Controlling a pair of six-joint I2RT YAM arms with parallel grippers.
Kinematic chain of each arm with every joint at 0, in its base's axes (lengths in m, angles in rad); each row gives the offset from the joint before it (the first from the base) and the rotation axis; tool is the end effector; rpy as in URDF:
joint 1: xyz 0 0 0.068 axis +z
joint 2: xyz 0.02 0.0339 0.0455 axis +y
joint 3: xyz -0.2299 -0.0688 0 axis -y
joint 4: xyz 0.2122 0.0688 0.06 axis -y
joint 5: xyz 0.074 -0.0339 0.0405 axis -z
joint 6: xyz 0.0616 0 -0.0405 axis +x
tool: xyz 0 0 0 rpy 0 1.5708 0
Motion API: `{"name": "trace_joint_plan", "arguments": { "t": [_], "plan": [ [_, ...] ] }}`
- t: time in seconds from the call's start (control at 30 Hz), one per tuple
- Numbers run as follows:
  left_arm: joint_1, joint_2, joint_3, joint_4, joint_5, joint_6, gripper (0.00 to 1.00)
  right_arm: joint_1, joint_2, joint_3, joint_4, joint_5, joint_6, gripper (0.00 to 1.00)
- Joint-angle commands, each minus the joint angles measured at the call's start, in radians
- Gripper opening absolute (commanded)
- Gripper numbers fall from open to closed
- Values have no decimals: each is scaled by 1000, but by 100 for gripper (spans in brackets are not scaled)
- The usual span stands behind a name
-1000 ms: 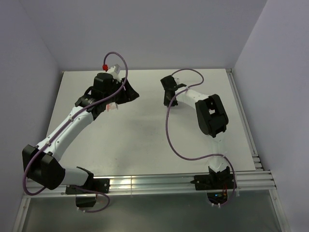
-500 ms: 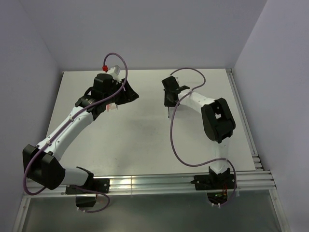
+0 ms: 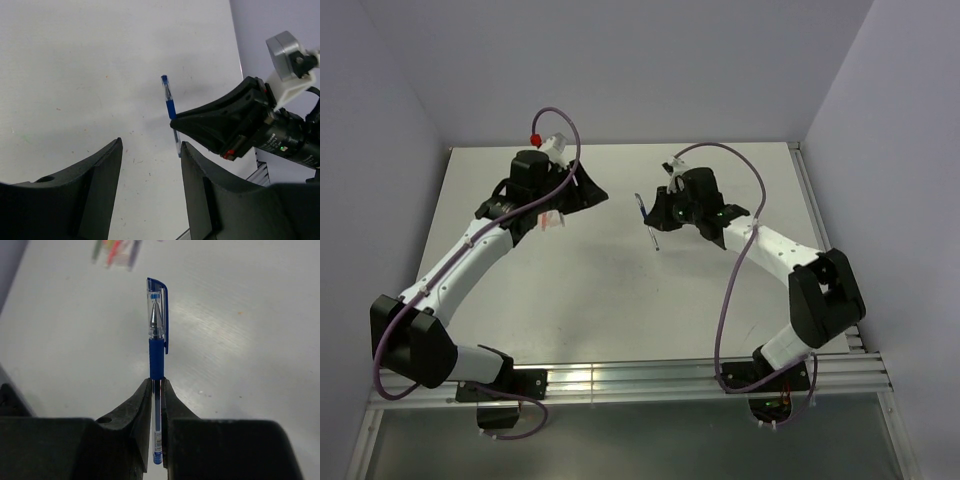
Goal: Insert the pens into the pen caps
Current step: Pick up the pen from the center of the board.
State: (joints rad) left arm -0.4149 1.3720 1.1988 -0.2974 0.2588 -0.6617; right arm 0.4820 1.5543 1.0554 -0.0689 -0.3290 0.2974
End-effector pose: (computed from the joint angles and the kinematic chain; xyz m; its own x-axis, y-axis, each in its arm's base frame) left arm 0.2801 -0.1406 0.3009 -0.6951 -0.3429 -0.6319 0.2172 0.7377 -0.6392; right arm 0.2945 0.1765 0.2234 -0.6549 -0.0296 -0.7552 -0.5106 0.7541 0.4132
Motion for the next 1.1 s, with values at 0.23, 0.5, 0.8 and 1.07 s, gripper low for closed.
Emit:
{"name": "trace_joint_plan", "arguments": {
  "t": [0.23,0.5,0.8,1.07],
  "plan": [
    [4,-27,-18,112,85,-27,57,9,-120,-60,166,-256,-53,0],
    [1,13,-16,141,71,-65,57,73,-152,-31,109,-130,-86,0],
    [-59,75,39,118,-10,-78,57,116,-181,-3,77,-39,-106,0],
    [-101,101,59,124,-41,-79,57,132,-181,23,32,-15,-121,0]
  ]
}}
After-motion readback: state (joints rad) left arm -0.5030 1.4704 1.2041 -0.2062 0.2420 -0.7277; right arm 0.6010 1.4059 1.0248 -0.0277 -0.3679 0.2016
